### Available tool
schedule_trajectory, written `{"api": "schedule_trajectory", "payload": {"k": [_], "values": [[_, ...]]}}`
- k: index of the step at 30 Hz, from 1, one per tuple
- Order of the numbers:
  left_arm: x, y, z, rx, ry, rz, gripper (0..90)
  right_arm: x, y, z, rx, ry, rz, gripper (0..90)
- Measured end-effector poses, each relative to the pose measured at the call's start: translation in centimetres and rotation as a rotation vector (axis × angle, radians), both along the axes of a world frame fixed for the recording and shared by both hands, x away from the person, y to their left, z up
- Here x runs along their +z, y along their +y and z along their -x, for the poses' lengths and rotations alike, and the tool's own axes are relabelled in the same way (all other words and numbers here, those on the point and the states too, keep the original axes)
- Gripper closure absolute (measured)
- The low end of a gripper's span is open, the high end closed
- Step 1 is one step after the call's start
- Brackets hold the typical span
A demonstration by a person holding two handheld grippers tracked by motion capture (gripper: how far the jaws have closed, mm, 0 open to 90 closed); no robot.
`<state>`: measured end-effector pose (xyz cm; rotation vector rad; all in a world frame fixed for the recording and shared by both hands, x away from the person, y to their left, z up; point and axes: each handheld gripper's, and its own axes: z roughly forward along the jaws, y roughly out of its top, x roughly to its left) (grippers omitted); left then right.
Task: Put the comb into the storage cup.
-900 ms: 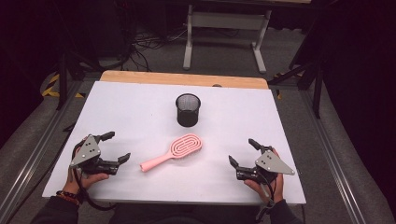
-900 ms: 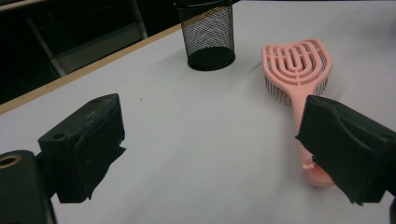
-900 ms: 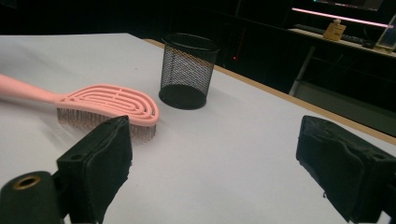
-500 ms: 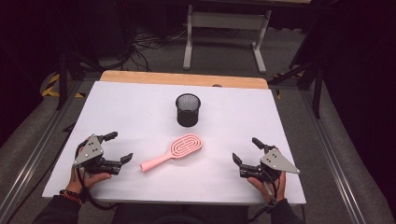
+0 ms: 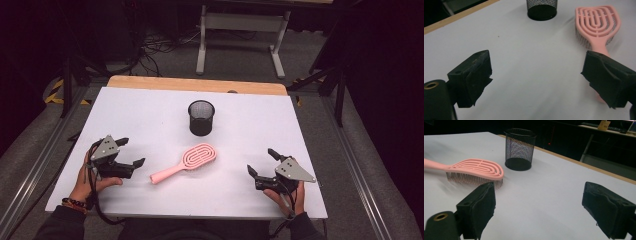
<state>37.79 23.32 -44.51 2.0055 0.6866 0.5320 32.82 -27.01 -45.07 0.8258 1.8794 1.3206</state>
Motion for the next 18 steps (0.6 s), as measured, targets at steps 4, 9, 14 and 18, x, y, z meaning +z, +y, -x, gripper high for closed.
{"api": "schedule_trajectory", "payload": {"k": [4,9,14,18], "values": [[0.8,-1.6,-0.4,-0.026,0.040,-0.052,12.6,0.2,0.0,-0.1,0.007,0.026,-0.028,12.6],[1.7,-4.5,-0.9,-0.065,0.121,-0.139,12.4,0.3,-0.1,0.0,0.000,0.021,-0.011,12.8],[2.3,-7.7,-1.5,-0.154,0.182,-0.250,14.1,0.4,-0.1,0.1,-0.001,0.022,-0.003,12.9],[2.1,-10.4,-2.4,-0.202,0.271,-0.360,16.5,0.4,-0.1,0.0,-0.003,0.026,0.005,13.5]]}}
